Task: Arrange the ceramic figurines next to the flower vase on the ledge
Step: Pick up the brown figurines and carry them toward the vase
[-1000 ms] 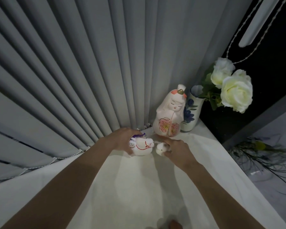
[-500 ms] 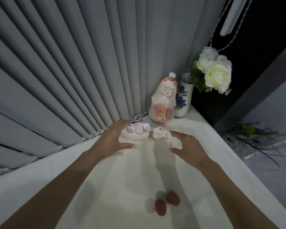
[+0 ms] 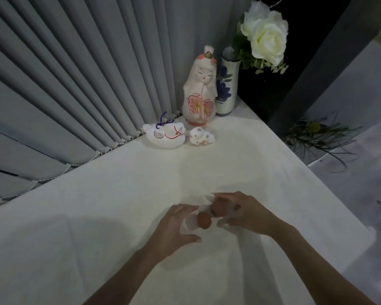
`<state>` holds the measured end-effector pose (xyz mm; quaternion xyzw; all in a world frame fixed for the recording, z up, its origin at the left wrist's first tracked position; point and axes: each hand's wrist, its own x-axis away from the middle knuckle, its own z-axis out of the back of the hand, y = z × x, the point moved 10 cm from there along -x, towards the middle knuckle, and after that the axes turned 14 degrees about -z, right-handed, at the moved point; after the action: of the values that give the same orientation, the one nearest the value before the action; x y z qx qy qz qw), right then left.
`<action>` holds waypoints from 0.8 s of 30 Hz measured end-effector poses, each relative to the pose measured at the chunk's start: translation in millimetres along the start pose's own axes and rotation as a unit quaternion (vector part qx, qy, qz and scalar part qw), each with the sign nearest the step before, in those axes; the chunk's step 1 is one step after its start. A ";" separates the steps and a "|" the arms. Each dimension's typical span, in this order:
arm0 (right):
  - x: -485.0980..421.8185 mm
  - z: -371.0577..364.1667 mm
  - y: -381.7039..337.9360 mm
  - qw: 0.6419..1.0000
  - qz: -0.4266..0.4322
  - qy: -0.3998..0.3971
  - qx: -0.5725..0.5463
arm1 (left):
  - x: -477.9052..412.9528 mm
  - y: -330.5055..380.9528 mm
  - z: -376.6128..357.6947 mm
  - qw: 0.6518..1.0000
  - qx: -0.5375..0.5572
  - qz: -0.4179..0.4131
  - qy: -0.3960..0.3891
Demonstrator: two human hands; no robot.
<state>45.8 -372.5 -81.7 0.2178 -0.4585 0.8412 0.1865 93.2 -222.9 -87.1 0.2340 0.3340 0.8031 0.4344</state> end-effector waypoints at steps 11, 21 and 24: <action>-6.7 1.3 -12.8 0.997 0.046 0.057 -0.033 | -6.9 14.9 5.1 0.990 0.051 0.008 0.133; -38.1 108.2 -13.9 0.974 0.056 0.192 -0.107 | -94.0 35.8 50.7 0.977 0.109 -0.006 0.181; -53.5 158.8 -15.6 0.956 0.065 0.252 -0.136 | -151.9 52.0 70.8 0.973 0.101 -0.028 0.204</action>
<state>129.5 -506.0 -22.7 -0.0592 -0.5195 0.8090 0.2688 190.1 -349.8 -14.4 0.0990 0.5014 0.7835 0.3534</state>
